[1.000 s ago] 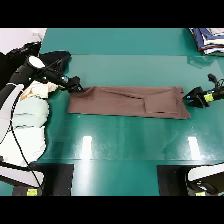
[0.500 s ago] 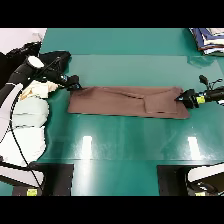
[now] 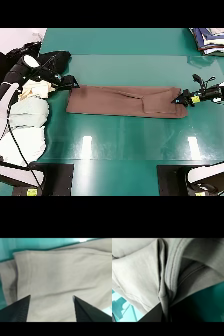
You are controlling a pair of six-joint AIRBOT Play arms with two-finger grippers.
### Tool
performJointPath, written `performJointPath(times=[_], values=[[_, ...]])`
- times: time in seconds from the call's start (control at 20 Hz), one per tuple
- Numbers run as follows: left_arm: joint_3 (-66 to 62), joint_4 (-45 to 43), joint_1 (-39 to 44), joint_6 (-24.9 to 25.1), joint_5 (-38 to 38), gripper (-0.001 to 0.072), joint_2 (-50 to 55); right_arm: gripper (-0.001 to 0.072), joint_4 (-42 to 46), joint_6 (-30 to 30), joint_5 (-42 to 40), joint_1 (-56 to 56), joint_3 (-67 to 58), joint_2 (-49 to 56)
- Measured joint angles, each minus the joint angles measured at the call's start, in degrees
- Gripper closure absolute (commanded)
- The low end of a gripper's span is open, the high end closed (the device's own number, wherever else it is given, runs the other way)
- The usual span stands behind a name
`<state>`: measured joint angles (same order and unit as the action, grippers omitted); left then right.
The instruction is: Fold the shirts.
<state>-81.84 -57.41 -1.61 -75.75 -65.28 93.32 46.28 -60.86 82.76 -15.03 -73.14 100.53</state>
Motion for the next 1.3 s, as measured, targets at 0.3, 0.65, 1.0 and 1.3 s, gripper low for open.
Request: performJointPath(times=[0.3, 0.65, 1.0, 1.3], values=[[-10.4, -2.7, 1.9, -3.1, -3.1, 0.0674, -0.1, 0.0698, -0.1, -0.3, 0.8, 0.1, 0.0, -3.7], [-13.9, -0.7, 19.1, -1.5, 4.3, 0.0675, 3.3, 0.0699, 0.0, -8.0, 3.1, 3.2, -6.8, -13.3], [-14.4, 6.6, 31.8, 0.0, 11.6, 0.0674, 14.4, 0.0699, -0.1, -16.0, 5.4, 16.6, -23.2, -14.0], [-14.4, 12.1, 33.7, 1.0, 14.1, 0.0675, 18.6, 0.0699, 0.2, -19.2, 5.8, 27.9, -35.8, -8.6]])
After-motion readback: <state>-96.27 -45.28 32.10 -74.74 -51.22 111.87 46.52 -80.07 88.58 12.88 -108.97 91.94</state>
